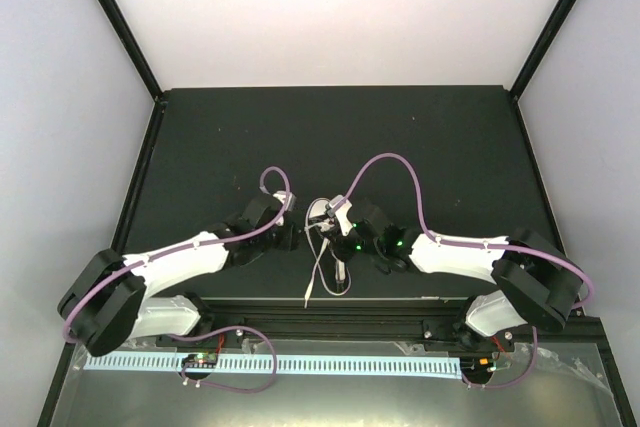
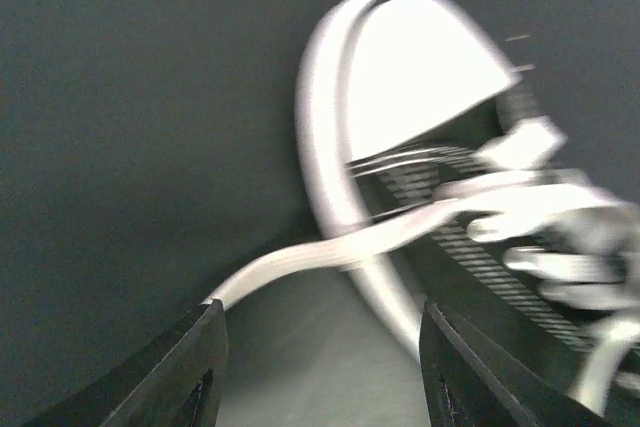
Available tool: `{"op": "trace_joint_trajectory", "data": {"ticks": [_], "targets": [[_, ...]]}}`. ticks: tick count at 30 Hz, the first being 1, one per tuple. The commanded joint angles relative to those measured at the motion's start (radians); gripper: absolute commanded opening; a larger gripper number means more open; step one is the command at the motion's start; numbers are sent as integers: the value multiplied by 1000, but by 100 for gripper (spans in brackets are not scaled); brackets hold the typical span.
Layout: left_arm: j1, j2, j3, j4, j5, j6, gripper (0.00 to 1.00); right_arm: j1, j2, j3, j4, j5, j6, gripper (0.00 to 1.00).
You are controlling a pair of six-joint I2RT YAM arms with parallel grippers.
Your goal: Tie the shoes
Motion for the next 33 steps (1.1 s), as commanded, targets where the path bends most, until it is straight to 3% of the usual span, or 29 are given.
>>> {"op": "trace_joint_trajectory", "data": {"ticks": [1,13,20,26,33], "targets": [[35,38,48,-250,-172,-89,54,-2,-9,-9,54,19,14,2],[35,101,57,-279,-237,-90,53,-2,-6,-16,69,9,19,2],[36,159,71,-246,-222,-67,38,-2,-1,-18,73,10,22,2],[35,191,94,-277,-238,-82,2,-2,1,-15,73,14,25,2],[36,-17,87,-363,-222,-126,2,-3,2,-10,68,18,31,2]]}}
